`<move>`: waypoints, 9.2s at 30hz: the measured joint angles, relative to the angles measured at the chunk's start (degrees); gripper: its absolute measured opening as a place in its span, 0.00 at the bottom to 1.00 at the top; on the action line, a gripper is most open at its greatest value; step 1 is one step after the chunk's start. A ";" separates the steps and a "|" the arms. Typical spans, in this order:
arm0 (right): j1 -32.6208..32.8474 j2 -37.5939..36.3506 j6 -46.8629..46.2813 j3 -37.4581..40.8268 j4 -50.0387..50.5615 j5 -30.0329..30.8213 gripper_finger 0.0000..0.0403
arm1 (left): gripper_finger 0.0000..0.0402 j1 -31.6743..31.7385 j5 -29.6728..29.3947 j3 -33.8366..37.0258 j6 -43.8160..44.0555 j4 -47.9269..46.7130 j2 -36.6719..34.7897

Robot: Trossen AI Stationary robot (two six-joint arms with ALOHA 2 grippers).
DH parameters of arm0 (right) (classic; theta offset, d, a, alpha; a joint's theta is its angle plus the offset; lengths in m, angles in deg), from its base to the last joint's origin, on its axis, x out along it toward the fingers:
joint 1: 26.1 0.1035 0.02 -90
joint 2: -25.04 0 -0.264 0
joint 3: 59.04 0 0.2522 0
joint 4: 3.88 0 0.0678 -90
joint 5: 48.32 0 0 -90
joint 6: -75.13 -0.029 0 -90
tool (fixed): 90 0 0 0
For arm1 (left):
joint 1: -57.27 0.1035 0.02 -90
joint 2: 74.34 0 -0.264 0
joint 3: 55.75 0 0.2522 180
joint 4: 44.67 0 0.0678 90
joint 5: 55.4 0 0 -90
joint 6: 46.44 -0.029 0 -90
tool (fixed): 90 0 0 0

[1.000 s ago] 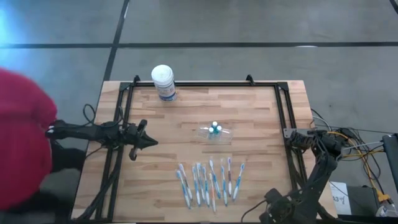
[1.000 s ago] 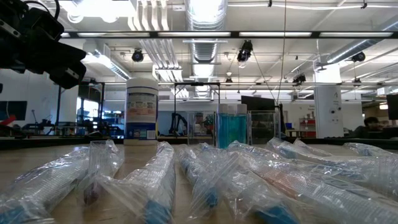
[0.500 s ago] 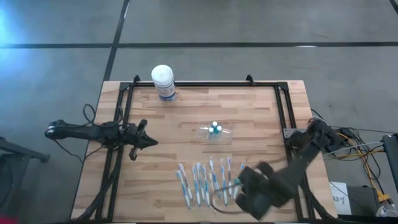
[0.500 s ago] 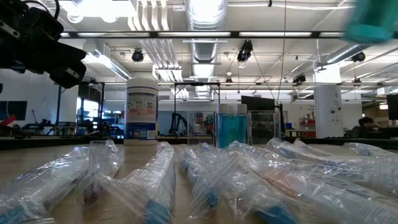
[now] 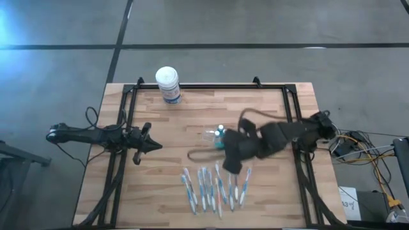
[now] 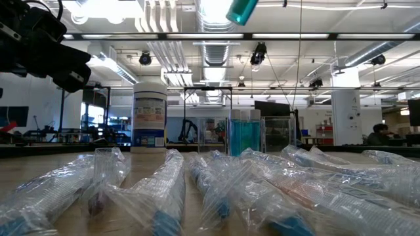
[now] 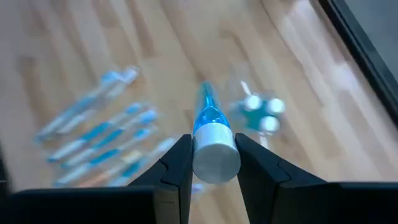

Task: Pick & Place toothbrushing station
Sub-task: Put the blue mouthwash into the transparent organizer, then adjust the transparent organizer

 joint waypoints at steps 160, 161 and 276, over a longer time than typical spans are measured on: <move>5.52 -21.78 0.05 85.66 -89.02 5.33 0.02 | 0.01 -0.20 -5.92 0.28 5.24 13.44 21.43; 5.86 -21.73 -1.07 85.82 -88.93 5.94 0.02 | 0.01 -0.22 -5.93 0.28 5.27 15.64 23.03; -1.35 -21.84 -17.49 89.18 -72.01 19.86 0.02 | 0.01 5.34 -28.75 -21.65 7.83 24.45 69.09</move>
